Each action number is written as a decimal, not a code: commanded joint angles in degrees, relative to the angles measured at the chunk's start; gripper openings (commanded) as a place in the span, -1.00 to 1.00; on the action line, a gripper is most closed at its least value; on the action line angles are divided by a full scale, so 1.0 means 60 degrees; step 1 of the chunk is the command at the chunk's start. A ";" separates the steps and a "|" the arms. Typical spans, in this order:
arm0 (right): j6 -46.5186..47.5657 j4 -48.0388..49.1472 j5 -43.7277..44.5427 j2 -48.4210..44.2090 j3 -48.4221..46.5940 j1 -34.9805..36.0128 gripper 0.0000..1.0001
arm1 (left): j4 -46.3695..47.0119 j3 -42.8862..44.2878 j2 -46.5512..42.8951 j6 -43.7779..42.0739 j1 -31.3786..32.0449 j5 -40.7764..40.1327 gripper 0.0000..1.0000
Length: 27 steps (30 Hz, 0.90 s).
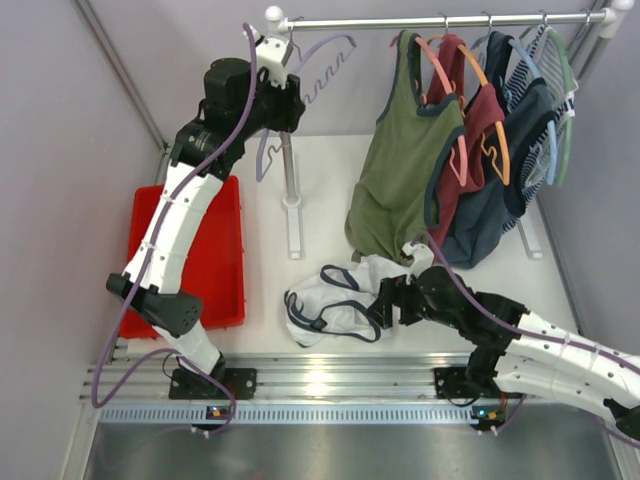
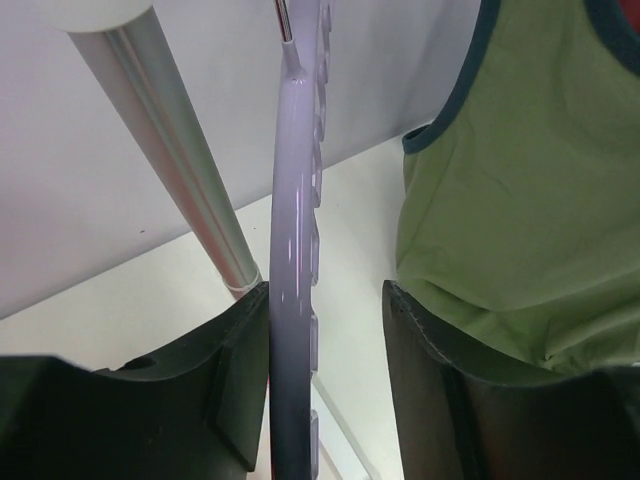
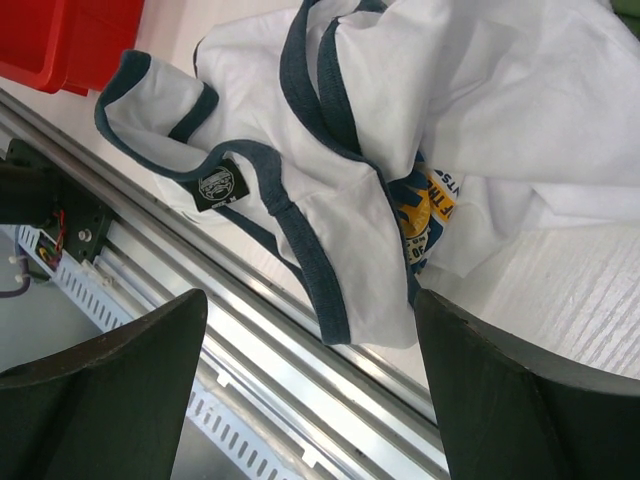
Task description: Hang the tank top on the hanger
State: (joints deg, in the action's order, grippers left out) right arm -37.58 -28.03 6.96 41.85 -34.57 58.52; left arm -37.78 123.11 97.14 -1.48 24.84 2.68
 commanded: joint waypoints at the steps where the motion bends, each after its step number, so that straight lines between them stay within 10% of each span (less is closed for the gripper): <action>1: -0.0049 0.0160 0.0041 -0.0134 -0.0040 0.0119 0.69 | 0.0320 0.0048 -0.0136 -0.0223 -0.0009 0.0052 0.02; 11: -0.0093 0.0175 0.0026 -0.0134 -0.0010 0.0119 0.68 | 0.0539 -0.0040 -0.0180 -0.0165 -0.0009 0.0037 -0.98; 27: -0.0006 0.0263 0.0041 -0.0045 -0.0040 0.0119 0.68 | 0.2033 -0.0244 -0.0721 0.0070 0.0005 -0.0109 -1.00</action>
State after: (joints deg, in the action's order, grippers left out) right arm -37.69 -28.05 6.96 41.74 -34.50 58.50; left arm -33.65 121.49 96.77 -1.56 24.84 2.22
